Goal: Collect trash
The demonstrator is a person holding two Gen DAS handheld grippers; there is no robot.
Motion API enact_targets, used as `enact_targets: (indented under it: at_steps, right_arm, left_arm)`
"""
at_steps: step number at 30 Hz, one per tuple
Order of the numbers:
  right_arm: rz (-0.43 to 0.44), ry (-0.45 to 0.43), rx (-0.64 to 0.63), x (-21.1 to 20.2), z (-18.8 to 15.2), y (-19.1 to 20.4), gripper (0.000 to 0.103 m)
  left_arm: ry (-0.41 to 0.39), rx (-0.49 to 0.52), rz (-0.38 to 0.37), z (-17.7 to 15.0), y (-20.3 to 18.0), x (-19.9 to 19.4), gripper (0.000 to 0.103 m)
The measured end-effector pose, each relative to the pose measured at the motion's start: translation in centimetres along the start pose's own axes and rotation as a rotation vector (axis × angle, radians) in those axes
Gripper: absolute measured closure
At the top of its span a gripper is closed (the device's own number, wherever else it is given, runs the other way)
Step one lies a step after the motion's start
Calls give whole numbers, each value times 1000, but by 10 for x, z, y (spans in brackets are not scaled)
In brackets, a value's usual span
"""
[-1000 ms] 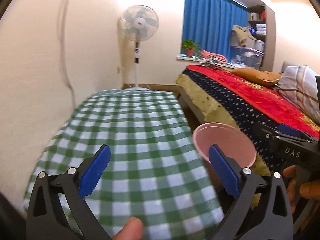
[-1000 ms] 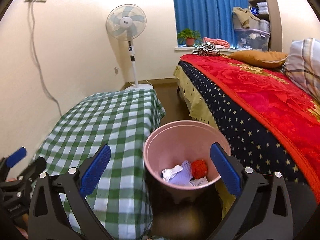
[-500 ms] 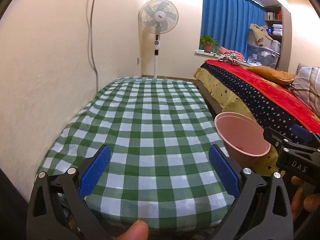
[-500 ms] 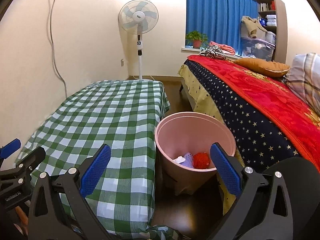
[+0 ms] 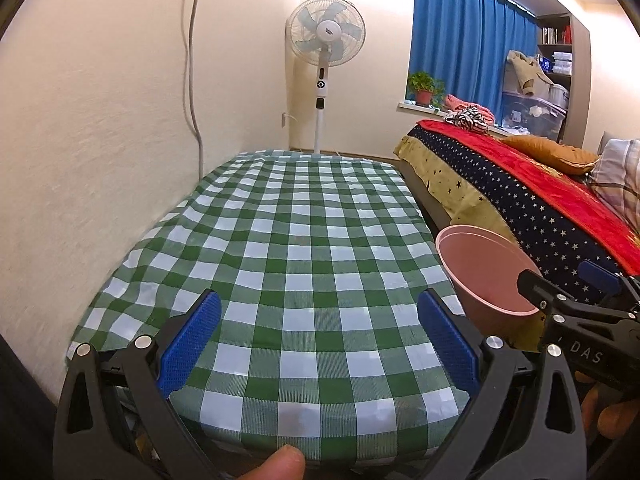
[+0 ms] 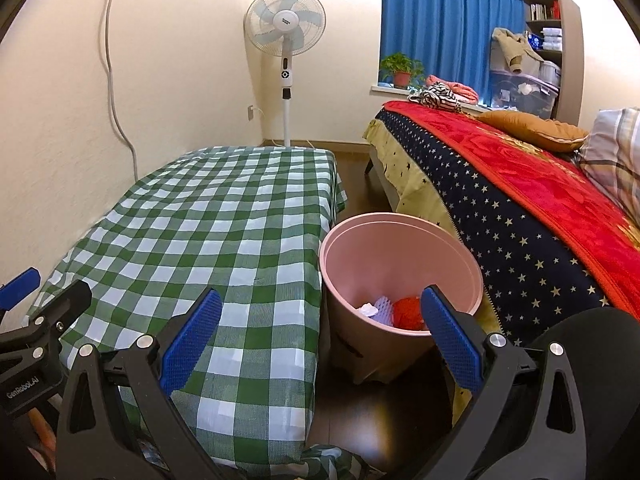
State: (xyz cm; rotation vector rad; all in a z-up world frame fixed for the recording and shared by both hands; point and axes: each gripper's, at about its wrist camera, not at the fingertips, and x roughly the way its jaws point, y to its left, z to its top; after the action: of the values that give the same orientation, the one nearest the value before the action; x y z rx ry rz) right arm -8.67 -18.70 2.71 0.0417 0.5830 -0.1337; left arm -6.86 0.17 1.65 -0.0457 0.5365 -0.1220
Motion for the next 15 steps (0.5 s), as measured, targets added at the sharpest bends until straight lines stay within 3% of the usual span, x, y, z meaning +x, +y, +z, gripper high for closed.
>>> enact_targets:
  at_steps: [15]
  right_arm:
    - [-1, 0, -1, 0, 0, -1, 5]
  left_arm:
    - [4, -13, -4, 0, 1, 2, 8]
